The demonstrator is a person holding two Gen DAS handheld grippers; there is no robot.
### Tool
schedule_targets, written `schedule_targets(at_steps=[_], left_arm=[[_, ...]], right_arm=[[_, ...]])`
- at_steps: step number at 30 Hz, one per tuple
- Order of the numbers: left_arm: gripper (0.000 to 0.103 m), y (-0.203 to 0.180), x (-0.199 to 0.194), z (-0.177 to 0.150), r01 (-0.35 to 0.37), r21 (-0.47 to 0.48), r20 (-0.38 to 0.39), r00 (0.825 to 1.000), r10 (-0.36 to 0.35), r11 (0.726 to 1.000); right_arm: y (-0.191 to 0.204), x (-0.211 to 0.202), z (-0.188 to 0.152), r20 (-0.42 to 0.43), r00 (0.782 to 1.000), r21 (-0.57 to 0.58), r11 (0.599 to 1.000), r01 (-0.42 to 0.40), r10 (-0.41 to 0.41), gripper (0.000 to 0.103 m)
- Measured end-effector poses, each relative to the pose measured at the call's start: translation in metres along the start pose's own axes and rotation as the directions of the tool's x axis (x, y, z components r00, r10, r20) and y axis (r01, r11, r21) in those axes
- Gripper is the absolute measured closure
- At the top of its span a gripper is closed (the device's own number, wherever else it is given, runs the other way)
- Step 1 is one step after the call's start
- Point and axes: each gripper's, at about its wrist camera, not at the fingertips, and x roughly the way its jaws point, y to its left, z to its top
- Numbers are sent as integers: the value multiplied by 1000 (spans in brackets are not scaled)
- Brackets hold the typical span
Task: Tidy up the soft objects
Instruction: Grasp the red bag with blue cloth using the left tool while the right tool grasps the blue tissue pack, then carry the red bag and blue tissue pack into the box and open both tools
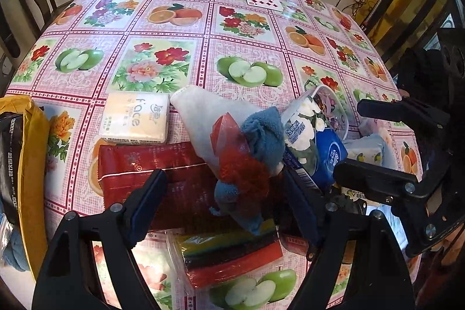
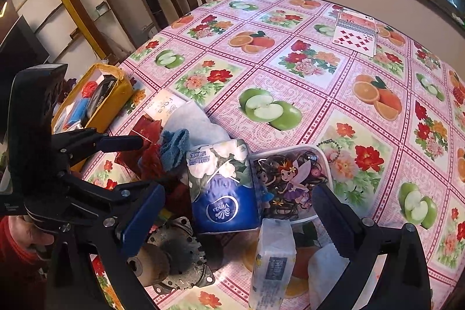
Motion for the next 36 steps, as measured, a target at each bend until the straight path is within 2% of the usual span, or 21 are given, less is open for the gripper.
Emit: schedule_targets(at_steps=[2,3,5,8,12,13,16,21,25,28,36], left_arm=[[50,0,1,-1,-4,14,-9,1000,5,1000],[54,0,2,-1,-11,21,-16,1000,12,1000],[70,0,2,-2,-23,39,-21,999,24,999],[72,4,1,-3,-19,40,-20,1000,20,999],[72,9,-1,-3,-18,39,-17,1000,18,999],[72,10,-2,-4,-19,38,-13,1000,20,999],[72,13,-4,-3,-11,27,-9,1000,12,1000],[72,15,-5,-5,19,18,-17,1000,-19,1000],[72,18,-12,-5,35,11,-9,999,-35,999],[72,23,-18,-5,50,-2,3,999,-50,999],[72,34,-37,-10,48,-19,37,998,-47,999]], right_arm=[[2,2,2,-5,1000,-11,1000,-5,5,2],[4,4,3,-9,1000,-21,1000,1,-1,2],[7,8,5,-23,1000,-37,999,8,-9,4],[14,15,8,-47,999,-69,998,7,-10,5],[21,28,11,-88,995,-108,993,42,-52,8],[20,31,11,-100,993,-107,993,48,-59,14],[20,43,9,-142,987,-105,992,63,-78,47],[24,43,10,-150,984,-115,991,75,-92,49],[25,35,8,-104,986,-113,987,116,-127,50],[24,23,10,-68,994,-74,994,82,-87,50],[41,9,18,-15,998,-54,996,66,-67,50]])
